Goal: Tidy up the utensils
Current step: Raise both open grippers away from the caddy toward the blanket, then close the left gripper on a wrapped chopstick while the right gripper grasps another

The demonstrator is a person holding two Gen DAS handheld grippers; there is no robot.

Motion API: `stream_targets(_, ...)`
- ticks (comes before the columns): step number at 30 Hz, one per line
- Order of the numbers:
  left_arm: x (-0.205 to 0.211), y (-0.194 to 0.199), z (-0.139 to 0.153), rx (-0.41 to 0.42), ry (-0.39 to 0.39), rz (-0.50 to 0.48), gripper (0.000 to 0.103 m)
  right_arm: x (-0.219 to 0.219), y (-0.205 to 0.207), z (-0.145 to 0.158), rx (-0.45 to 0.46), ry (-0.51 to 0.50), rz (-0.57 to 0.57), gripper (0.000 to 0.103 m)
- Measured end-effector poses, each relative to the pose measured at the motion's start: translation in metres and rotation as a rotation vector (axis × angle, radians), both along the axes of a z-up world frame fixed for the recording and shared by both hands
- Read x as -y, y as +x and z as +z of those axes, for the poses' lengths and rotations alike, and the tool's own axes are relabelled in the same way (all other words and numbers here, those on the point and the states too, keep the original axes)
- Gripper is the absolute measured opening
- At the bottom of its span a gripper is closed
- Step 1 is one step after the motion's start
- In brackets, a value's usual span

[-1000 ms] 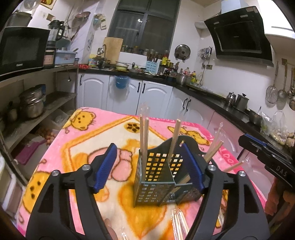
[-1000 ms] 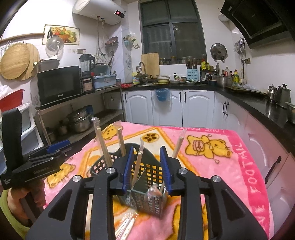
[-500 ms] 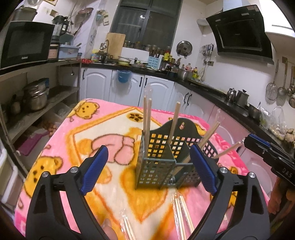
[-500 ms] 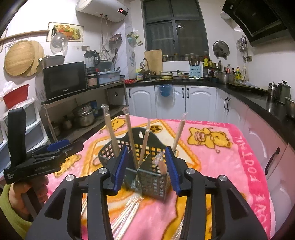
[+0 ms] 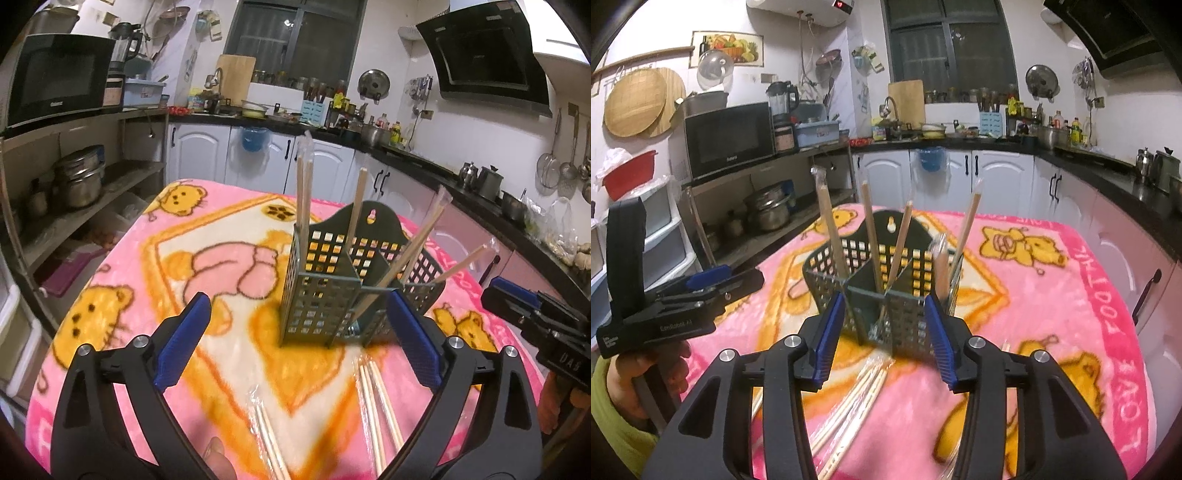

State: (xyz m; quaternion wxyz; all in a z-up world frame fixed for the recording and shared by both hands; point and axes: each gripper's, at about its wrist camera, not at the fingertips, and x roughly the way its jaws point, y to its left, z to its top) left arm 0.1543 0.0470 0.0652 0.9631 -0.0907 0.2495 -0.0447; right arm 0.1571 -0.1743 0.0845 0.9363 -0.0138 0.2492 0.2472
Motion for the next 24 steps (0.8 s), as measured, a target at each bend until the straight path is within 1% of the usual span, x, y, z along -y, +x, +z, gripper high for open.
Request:
stream_targets(15,-0.002,-0.006,-0.028,-0.077,0.024,0.02,0.088,-0.009,0.001,-0.028,-0.076,-0.026,0.02,0.043)
stream_targets(24,-0.005,-0.007,-0.041,-0.113,0.025,0.026,0.088,-0.017,0.002,-0.044,-0.117,-0.053,0.042,0.043)
